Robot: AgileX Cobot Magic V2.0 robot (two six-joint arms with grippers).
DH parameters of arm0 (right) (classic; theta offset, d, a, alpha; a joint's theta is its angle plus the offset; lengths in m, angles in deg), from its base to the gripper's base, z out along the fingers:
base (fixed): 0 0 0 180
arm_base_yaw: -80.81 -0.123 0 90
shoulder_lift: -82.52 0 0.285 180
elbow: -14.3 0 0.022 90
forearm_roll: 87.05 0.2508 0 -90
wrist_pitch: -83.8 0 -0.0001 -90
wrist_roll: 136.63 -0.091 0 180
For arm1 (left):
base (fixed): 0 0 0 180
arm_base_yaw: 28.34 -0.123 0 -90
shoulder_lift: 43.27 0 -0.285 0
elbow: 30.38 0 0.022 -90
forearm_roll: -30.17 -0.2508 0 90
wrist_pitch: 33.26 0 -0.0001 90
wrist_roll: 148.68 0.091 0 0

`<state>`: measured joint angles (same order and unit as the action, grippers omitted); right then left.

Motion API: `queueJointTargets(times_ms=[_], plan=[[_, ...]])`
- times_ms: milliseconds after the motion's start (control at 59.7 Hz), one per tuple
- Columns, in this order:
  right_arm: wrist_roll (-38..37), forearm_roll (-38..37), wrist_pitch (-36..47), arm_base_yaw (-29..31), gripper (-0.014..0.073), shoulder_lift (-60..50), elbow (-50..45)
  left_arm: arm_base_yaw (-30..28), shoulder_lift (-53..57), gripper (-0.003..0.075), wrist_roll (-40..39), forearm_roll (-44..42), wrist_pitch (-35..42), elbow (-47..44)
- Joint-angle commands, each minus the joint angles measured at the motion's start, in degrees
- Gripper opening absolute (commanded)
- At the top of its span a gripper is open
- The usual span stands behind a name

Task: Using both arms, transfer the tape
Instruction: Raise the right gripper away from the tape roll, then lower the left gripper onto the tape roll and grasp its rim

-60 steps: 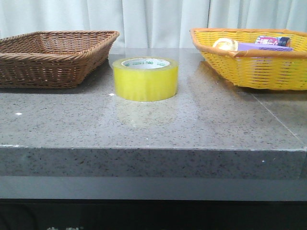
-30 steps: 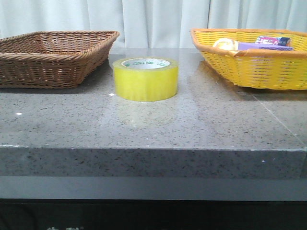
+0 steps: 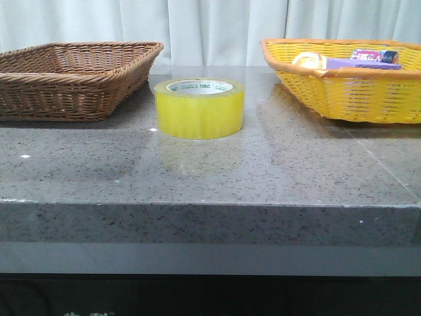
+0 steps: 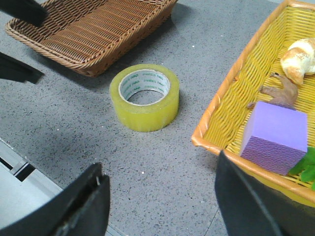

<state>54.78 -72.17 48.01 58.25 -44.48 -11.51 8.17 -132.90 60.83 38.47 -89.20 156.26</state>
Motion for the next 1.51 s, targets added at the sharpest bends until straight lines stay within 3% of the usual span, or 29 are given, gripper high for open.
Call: queueJointTargets(times_ms=[0, 235, 486, 1173, 1257, 1357, 1491], plan=[[-0.04, 0.76, 4.18, 0.4, 0.0486, 0.01, 1.44, 0.6, -3.54, 0.0549, 2.0, 1.0, -3.1, 6.92], [-0.04, 0.76, 4.17, 0.4, 0.0486, 0.01, 1.44, 0.6, -16.04, 0.0547, 5.4, 1.64, -8.37, 18.65], [-0.04, 0.76, 4.17, 0.4, 0.0486, 0.01, 1.44, 0.6, -24.44, 0.0547, 6.52, 2.2, -9.3, 24.85], [-0.04, 0.76, 4.01, 0.4, 0.0486, 0.01, 1.44, 0.49, -33.39, 0.0542, 6.52, 3.72, -6.38, 26.0], [-0.04, 0.76, 4.01, 0.4, 0.0486, 0.01, 1.44, 0.49, -33.51, 0.0469, 6.52, 3.72, -6.45, 26.0], [-0.04, 0.76, 4.01, 0.4, 0.0486, 0.01, 1.44, 0.49, -33.51, 0.0291, 6.52, 3.72, -6.45, 26.0], [-0.04, 0.76, 4.01, 0.4, 0.0486, 0.01, 1.44, 0.49, -33.51, 0.0132, 6.52, 3.72, -6.48, 26.0]])
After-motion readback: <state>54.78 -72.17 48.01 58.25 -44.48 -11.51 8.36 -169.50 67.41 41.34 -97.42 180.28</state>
